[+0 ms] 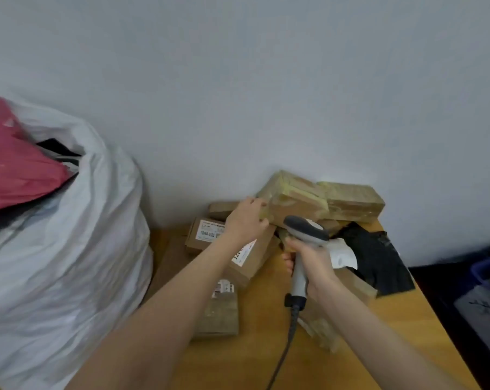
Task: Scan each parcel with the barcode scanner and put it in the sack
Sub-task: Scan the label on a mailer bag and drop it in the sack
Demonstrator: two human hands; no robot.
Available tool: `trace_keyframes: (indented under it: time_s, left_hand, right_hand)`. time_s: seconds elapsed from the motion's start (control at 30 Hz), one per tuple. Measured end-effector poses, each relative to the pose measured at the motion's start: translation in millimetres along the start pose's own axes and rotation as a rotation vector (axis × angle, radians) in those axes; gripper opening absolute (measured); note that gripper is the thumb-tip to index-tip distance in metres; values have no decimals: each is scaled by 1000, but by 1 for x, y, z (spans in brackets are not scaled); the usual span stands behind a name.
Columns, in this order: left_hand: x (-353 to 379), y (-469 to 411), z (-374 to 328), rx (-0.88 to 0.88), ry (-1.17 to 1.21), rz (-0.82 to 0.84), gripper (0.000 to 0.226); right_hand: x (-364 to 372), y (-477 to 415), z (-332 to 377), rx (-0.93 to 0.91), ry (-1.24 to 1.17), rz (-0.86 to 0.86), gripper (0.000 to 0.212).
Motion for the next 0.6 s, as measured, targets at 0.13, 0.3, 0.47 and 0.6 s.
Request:
trace_keyframes:
  time_s: [0.13, 0.3, 0.47, 0.6]
  left_hand:
    - [93, -11, -41, -27, 54, 310, 79]
    - [178, -27, -85, 10, -19, 504, 112]
    - [213, -42, -100, -19, -183, 461, 75]
    - [192, -44, -93, 9, -257, 166, 32]
  right_hand:
    - [-78, 1, -3, 51, -24, -139, 14]
    - [-139, 1, -12, 52, -63, -253, 14]
    - [-166, 5, -21, 74, -71, -264, 11]
    - [-169, 5, -20, 69, -80, -264, 10]
Point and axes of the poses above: each hand's wrist, its own y-axis away from the middle knuckle, its own x-axis out of the palm, z = x × y, the point moved 3 cm from there along -y, towards the middle knuckle, and after that the axes turned 7 degrees about z, right-handed, at the moved point
